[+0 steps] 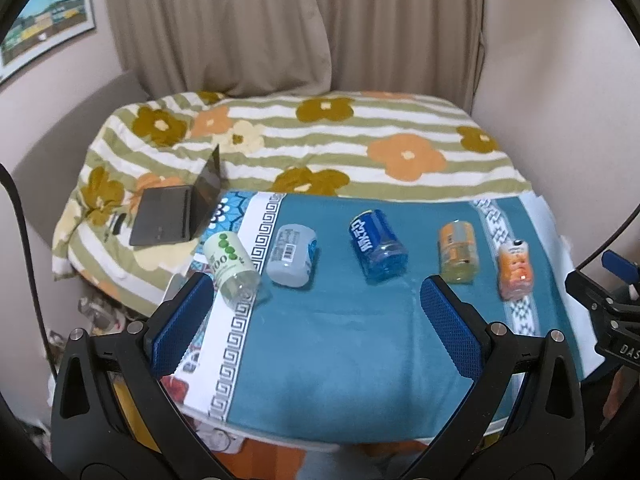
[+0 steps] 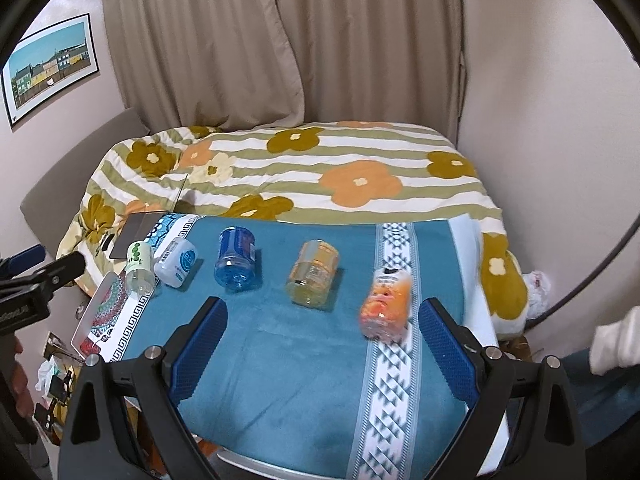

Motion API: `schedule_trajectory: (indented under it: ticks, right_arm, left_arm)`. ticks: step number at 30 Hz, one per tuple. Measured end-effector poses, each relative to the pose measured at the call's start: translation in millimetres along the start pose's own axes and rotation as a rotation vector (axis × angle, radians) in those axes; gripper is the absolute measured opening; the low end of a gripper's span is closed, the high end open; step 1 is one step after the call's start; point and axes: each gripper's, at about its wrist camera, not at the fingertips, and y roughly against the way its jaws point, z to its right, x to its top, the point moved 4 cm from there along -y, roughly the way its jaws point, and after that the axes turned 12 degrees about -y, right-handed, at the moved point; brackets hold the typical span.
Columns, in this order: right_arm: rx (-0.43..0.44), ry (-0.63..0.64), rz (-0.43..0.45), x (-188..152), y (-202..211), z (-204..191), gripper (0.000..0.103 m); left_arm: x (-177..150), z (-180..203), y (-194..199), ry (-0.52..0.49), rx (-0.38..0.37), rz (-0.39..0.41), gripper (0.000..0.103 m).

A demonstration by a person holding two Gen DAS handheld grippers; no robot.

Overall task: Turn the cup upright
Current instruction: 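Move the left gripper toward the white plastic cup lying on its side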

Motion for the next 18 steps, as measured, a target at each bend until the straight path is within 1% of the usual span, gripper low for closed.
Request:
schedule_trajectory:
  ticks: [4,9,14,18]
  right_arm:
    - [-0.02,-0.013,-0.034,5,-25,-12,0.096]
    - [-0.053,-0.049,-0.091,8,-63,-22,0.096]
    - [-0.082,-0.081,-0.133,7,-93,-32,0.096]
    - [-0.115,-0.093,-0.16,3,-113,-35,0.096]
  left_arm:
    - [8,-14,-40,-0.028,-0.03,-0.065,0.103]
    - [17,-31,-101,-0.074,-0.073,-0.167,0.103]
    - [15,-35,-159,-0.117,-0.13,-0.271,0.103]
    - [9,-33,-197,-0.155,-0.152,-0.341,0.103]
